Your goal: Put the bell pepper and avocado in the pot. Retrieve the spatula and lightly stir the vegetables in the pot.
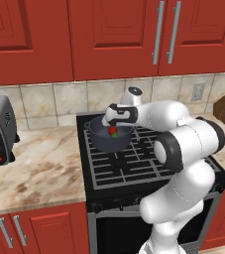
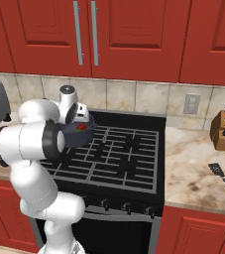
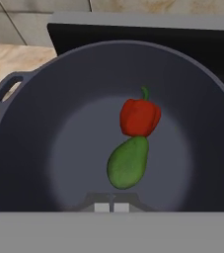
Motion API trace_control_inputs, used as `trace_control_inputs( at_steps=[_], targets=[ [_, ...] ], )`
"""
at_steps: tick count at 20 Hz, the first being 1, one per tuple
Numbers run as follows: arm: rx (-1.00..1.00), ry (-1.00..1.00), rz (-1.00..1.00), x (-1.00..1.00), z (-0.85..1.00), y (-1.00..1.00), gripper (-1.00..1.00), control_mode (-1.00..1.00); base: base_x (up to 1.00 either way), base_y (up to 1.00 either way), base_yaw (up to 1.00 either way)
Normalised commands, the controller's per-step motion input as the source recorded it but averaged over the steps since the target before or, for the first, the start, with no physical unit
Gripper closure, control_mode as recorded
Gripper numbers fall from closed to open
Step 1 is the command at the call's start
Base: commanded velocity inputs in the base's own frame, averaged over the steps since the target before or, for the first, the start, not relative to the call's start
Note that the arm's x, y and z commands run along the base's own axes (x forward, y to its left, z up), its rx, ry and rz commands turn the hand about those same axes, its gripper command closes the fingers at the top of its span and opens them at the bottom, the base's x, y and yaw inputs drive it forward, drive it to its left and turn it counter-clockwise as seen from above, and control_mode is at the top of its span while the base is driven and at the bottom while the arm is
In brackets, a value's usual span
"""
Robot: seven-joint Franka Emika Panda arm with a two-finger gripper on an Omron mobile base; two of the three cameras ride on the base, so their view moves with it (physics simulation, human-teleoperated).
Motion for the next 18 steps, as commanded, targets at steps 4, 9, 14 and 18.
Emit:
trace_control_inputs(
  at_steps=[4, 9, 14, 18],
  targets=[
    [0.0, 0.0, 0.0, 0.1, -0.07, 0.0, 1.0, -1.0, 0.0, 0.0, 0.0],
    [0.0, 0.0, 0.0, 0.0, 0.0, 0.0, -1.0, -1.0, 0.0, 0.0, 0.0],
    [0.0, 0.0, 0.0, 0.0, 0.02, 0.0, -1.0, -1.0, 0.0, 0.0, 0.0],
    [0.0, -0.02, -0.02, -0.54, 0.32, -0.01, -1.0, -1.0, 0.0, 0.0, 0.0]
  ],
)
